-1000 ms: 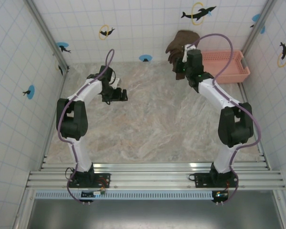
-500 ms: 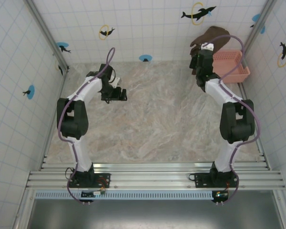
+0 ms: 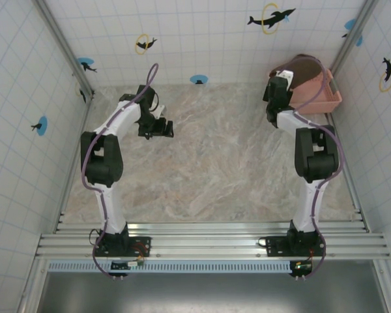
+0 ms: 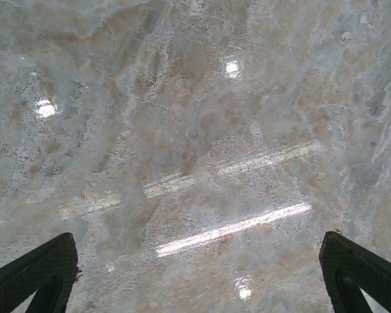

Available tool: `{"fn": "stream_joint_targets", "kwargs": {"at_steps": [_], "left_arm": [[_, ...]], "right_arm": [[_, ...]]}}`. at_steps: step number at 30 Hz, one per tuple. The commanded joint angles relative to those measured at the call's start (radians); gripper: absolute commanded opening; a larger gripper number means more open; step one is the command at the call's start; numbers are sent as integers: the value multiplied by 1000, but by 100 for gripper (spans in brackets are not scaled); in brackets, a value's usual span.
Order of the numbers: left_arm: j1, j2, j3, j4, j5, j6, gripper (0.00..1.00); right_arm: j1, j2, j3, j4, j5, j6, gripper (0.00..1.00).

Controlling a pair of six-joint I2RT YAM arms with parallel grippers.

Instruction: Roll up the long pants

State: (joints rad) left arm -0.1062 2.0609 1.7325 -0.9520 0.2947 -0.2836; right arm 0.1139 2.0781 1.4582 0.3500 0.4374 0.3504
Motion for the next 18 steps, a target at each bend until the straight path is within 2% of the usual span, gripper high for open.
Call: {"fn": "stream_joint_targets", "kwargs": {"at_steps": [1, 6, 10, 15, 18], "left_arm": [[3, 34, 46, -55, 2, 26, 97], [3, 64, 108, -95, 32, 25, 97], [3, 94, 169, -118, 39, 29, 97], [3, 114, 191, -125, 52, 32, 97], [6, 111, 175, -124, 55, 39, 97]], "right_arm": [[-14, 12, 84, 208, 117, -13, 26], [-40, 63, 114, 243, 178, 25, 26], [-46, 128, 212, 159, 227, 44, 27], [-51, 211, 358, 1, 304, 95, 41], [-59, 262, 486, -255, 373, 197, 57]]}}
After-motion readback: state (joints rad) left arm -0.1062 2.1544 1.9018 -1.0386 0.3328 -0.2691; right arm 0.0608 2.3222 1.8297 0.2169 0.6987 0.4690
